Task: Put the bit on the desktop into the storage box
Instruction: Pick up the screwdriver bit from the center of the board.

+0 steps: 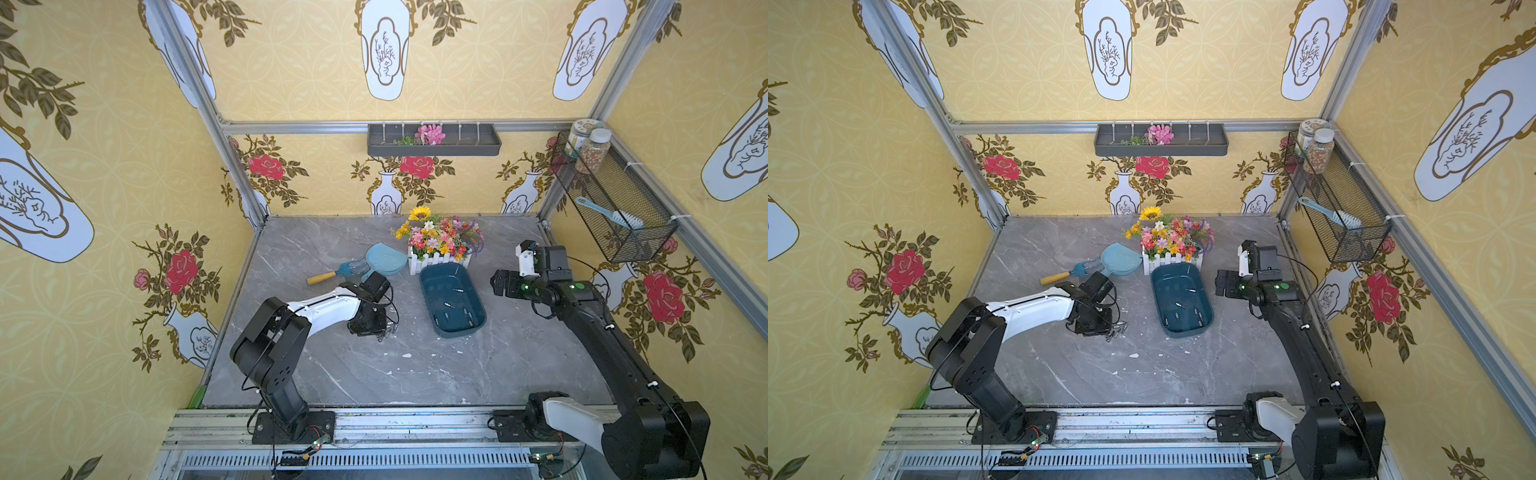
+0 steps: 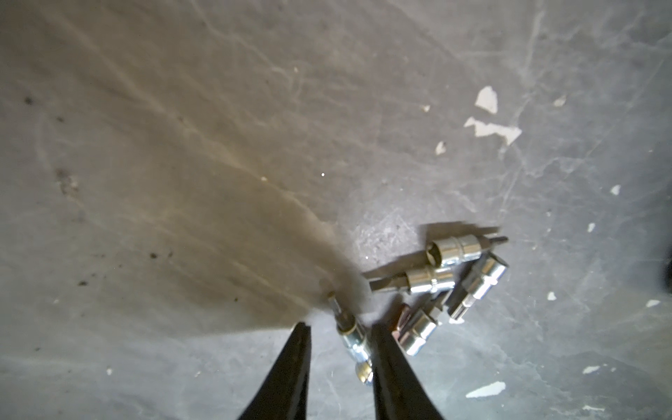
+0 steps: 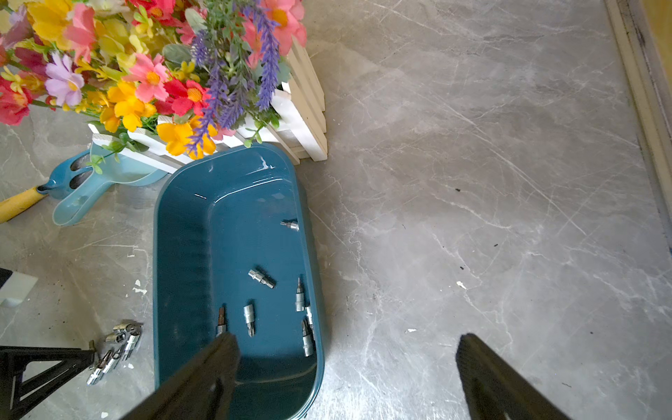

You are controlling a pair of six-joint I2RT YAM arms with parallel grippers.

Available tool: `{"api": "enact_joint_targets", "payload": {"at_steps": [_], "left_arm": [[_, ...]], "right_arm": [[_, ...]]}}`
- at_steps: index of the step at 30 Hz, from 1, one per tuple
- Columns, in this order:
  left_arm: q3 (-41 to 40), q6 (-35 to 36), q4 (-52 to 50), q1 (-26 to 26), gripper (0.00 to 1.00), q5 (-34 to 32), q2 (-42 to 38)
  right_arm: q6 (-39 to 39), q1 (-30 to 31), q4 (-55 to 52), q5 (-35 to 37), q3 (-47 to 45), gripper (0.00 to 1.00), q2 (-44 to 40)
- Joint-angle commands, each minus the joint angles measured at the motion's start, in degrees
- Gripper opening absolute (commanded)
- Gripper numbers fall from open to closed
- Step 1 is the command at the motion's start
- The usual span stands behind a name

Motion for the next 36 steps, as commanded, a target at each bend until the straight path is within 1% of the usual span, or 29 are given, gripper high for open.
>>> {"api": "enact_joint_targets", "payload": {"at_steps": [1, 9, 15, 22, 36], "left_arm": [[-0.2, 0.7, -0.1, -0.1, 0.33, 0.8, 0.7], [-0.6, 1.3, -0.9, -0.3, 0.31, 1.3, 1.6], [-1.0, 1.8, -2.4, -0.4, 0.28, 0.6, 1.8], [-1.0, 2.1, -2.6, -0.5, 0.2, -1.2, 2.4], [0.0, 2.8, -2.5, -0.5, 0.19, -1.2, 1.5]], "right_arm": [[-0.1, 0.0, 1.2, 0.7, -0.1, 0.97, 0.1], [-0.1, 0.0, 1.2, 0.9, -0.1, 0.97, 0.3], [-0.1, 0.0, 1.2, 1.0, -0.1, 0.97, 0.3], [-0.1, 0.0, 1.3, 1.1, -0.1, 0.97, 0.2], [-0.1, 0.0, 1.4, 1.1, -0.2, 0.97, 0.3]]}}
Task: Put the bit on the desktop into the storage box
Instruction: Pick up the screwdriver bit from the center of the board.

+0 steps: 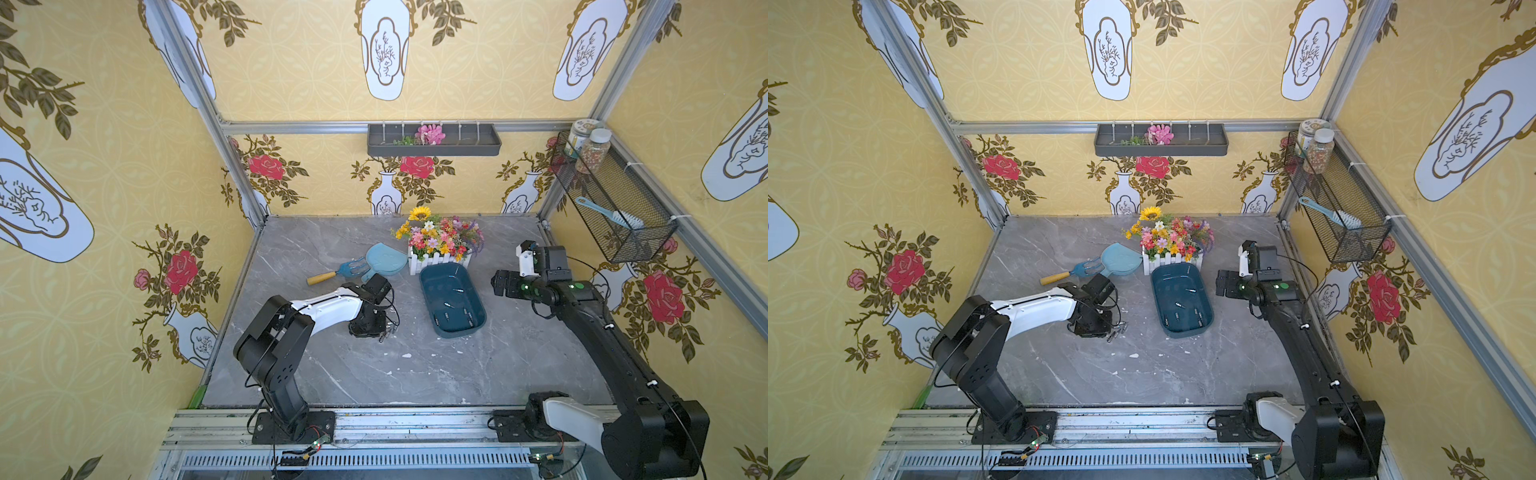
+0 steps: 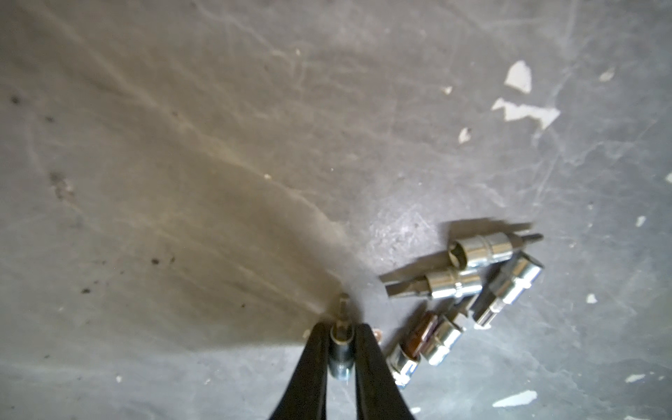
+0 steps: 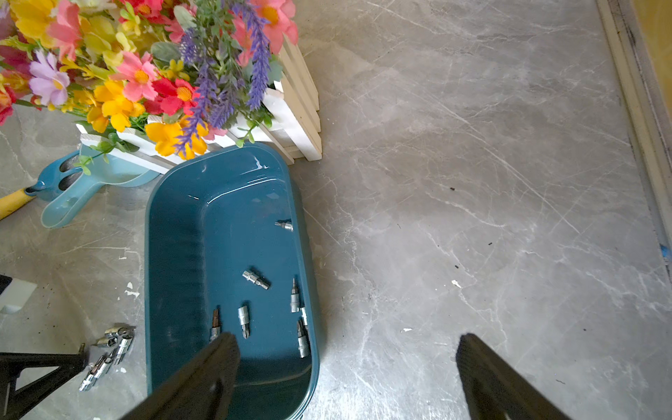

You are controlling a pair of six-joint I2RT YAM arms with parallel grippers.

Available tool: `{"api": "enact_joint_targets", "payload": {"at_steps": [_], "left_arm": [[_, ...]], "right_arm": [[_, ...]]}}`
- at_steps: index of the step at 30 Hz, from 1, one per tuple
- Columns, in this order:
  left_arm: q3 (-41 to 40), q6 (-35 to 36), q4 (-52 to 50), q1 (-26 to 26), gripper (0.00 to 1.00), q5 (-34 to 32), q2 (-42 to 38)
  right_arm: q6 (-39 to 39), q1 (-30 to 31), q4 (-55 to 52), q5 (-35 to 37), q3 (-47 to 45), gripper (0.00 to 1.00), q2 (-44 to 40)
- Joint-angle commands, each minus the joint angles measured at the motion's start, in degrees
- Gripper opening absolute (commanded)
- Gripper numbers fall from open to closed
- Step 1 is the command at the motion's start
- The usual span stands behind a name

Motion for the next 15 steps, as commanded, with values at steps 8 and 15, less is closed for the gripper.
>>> {"api": "enact_joint_targets", "payload": {"at_steps": [8, 15], "left_arm": [[1.3, 1.2, -1.0, 0.0, 0.19, 1.0, -1.2], [4.4, 2.2, -0.5, 0.0, 0.18, 1.9, -3.2]], "right_arm": [[-0.2, 0.0, 1.4, 0.3, -0.2, 0.97, 0.3], [-0.2, 0.0, 1.5, 0.4, -0.1, 0.97, 0.2]]}}
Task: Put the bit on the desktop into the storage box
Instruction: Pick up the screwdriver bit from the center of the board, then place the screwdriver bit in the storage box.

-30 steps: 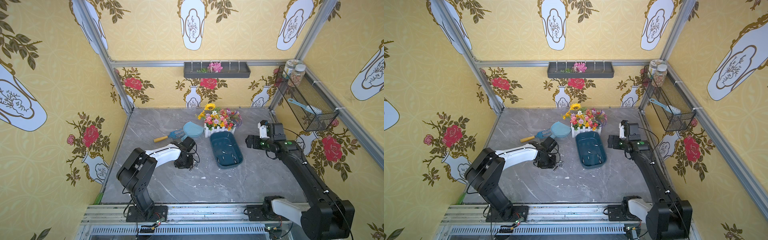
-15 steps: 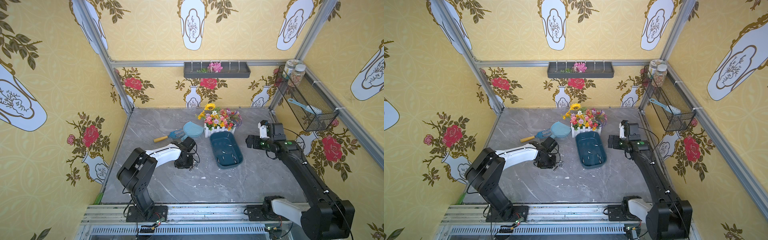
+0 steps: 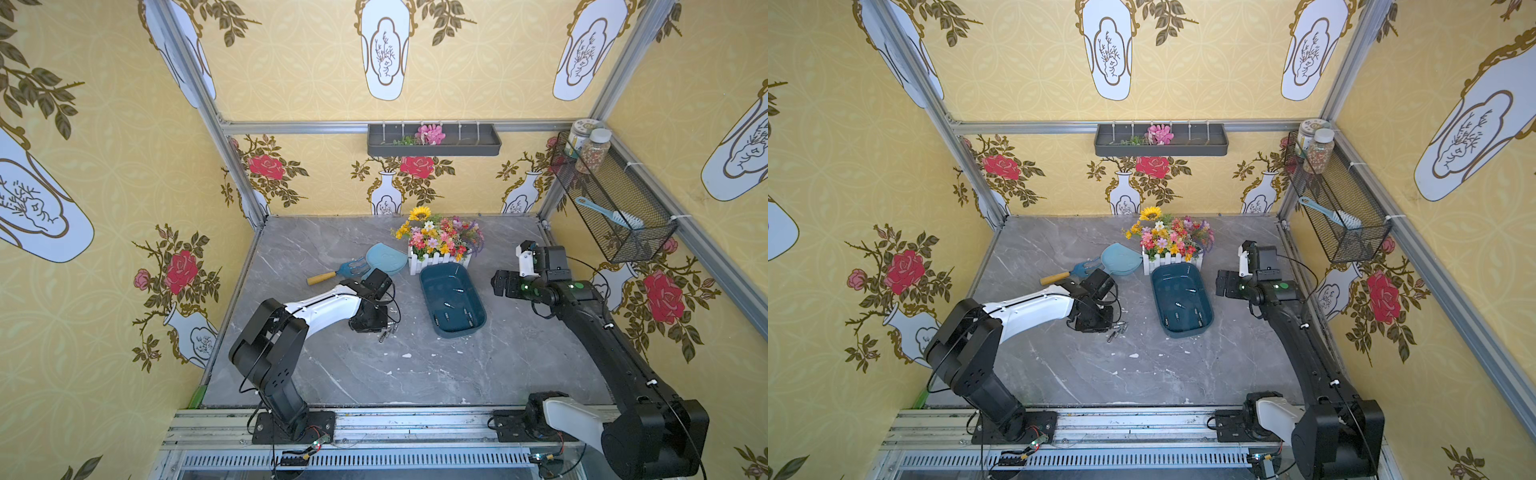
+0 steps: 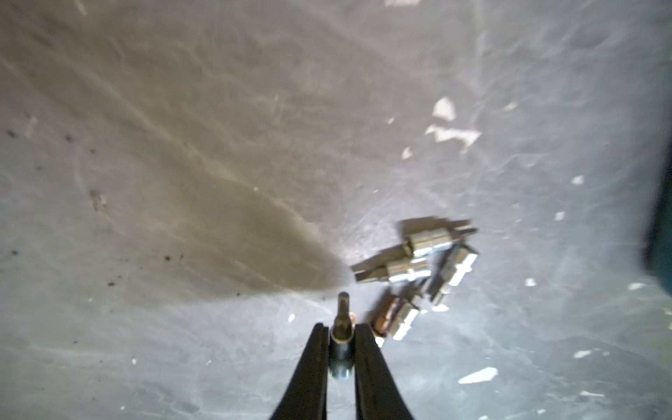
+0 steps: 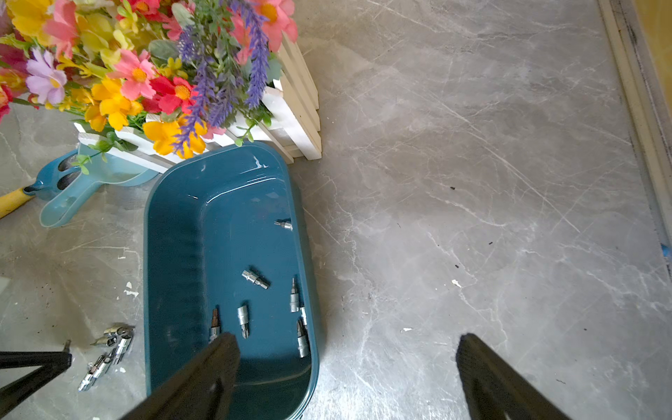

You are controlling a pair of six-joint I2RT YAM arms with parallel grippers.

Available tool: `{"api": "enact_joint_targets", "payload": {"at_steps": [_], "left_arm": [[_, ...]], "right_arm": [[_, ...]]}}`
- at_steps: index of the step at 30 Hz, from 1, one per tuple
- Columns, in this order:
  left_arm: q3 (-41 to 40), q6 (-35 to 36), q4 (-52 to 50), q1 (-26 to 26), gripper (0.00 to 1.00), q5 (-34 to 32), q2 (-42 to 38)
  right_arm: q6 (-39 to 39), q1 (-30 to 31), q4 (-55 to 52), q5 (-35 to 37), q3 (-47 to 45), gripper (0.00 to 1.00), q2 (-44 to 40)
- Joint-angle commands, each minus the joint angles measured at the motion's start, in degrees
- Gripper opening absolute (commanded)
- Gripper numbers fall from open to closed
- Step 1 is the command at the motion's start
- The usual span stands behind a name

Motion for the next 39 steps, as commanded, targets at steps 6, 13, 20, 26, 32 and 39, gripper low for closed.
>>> {"api": "enact_joint_targets", "payload": {"at_steps": [6, 13, 20, 26, 32, 39], "left_arm": [[6.3, 1.8, 0.4, -0.3, 0.18, 2.7, -1.3], [13.7, 2.8, 0.7, -3.1, 0.18, 3.1, 0.5], [21.2, 4.4, 0.5, -6.1, 0.18, 3.7, 4.2], [28.3, 5.8, -0.7, -8.5, 0.17, 4.5, 8.8], [34.8, 6.9, -1.5, -10.9, 0.17, 5.7, 13.6], [40.7, 7.7, -2.4, -12.8, 0.17, 7.0, 18.9]], "right_arm": [[-0.2, 0.0, 1.5, 0.4, -0.2, 0.97, 0.1], [-0.2, 0.0, 1.5, 0.4, -0.2, 0.97, 0.1], [-0.2, 0.0, 1.5, 0.4, -0.2, 0.97, -0.1], [-0.2, 0.0, 1.6, 0.4, -0.2, 0.97, -0.2], [-0.3, 0.0, 1.6, 0.6, -0.2, 0.97, -0.2], [-0.4, 0.0, 1.5, 0.6, -0.3, 0.97, -0.1]]}}
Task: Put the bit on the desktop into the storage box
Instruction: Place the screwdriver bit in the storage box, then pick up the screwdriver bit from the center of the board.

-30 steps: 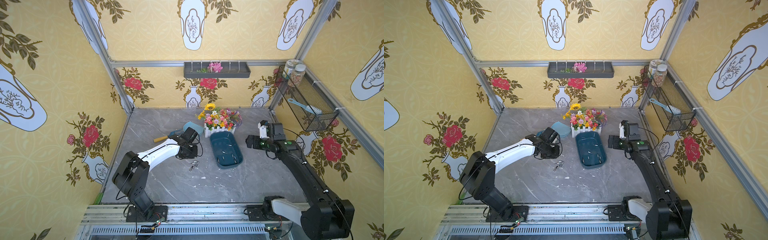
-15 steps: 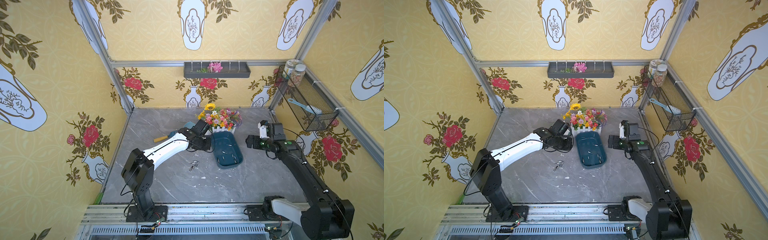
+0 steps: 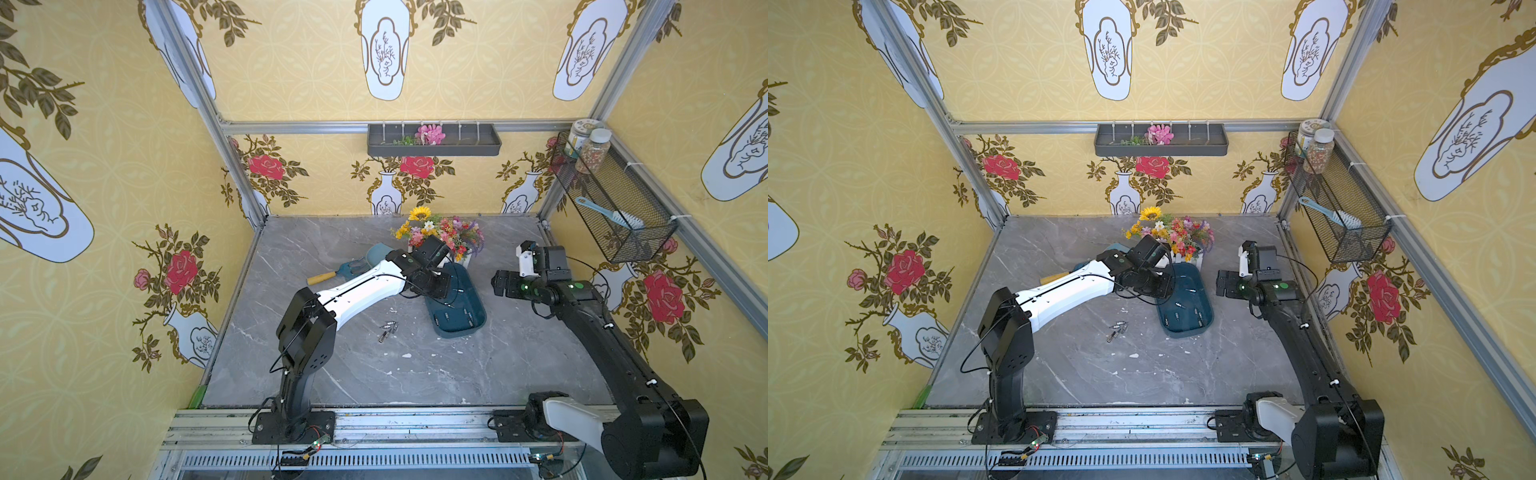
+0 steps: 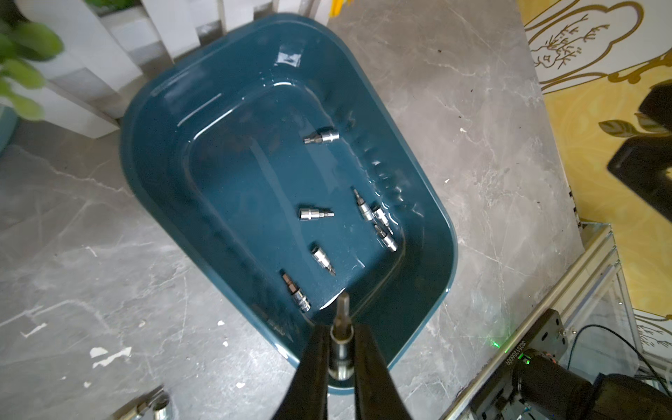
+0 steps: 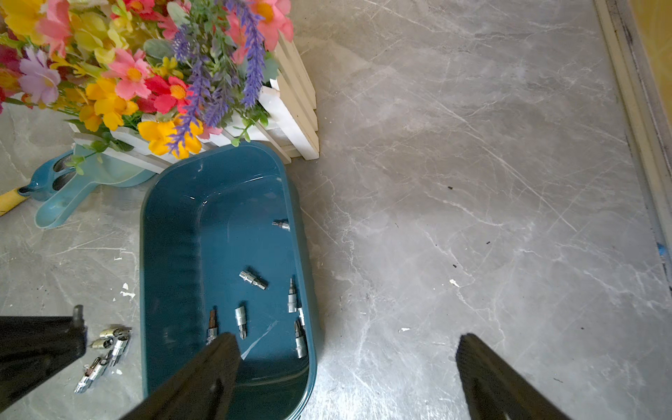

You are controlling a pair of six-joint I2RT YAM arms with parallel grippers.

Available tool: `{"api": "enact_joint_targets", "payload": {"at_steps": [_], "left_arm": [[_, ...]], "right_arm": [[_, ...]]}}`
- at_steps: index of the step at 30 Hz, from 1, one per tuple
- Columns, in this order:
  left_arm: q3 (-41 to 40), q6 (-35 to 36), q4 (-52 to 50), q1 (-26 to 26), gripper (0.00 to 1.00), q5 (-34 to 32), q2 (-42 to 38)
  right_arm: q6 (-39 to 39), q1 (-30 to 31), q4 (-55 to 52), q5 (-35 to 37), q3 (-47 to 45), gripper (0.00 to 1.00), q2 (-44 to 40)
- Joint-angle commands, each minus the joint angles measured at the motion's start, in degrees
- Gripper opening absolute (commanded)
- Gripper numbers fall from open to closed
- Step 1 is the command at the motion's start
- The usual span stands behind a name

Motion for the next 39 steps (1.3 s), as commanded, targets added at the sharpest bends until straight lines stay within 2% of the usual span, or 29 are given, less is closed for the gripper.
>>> {"api": "enact_joint_targets", "payload": {"at_steps": [1, 8, 18, 25, 33, 39], "left_arm": [[2.1, 1.0, -0.3, -0.7, 0.17, 1.6, 2.4], [5.7, 1.4, -1.7, -2.1, 0.17, 1.9, 5.7], [5.9, 1.5, -2.1, -2.2, 0.18, 1.1, 5.8], [6.1, 1.5, -2.2, -2.3, 0.22, 0.9, 5.8], [5.5, 2.3, -2.2, -2.4, 0.44, 0.1, 4.5], [-0.3, 3.2, 1.5, -2.4, 0.58, -3.9, -0.9]], "right_arm": [[-0.3, 0.0, 1.5, 0.3, -0.2, 0.97, -0.2], [-0.3, 0.0, 1.5, 0.2, -0.2, 0.97, -0.2], [-0.3, 0.0, 1.6, 0.1, -0.2, 0.97, -0.2], [-0.3, 0.0, 1.6, 0.1, -0.2, 0.97, -0.2], [-0.4, 0.0, 1.6, 0.2, -0.3, 0.97, -0.2], [-0.4, 0.0, 1.7, 0.3, -0.2, 0.97, -0.3]]}}
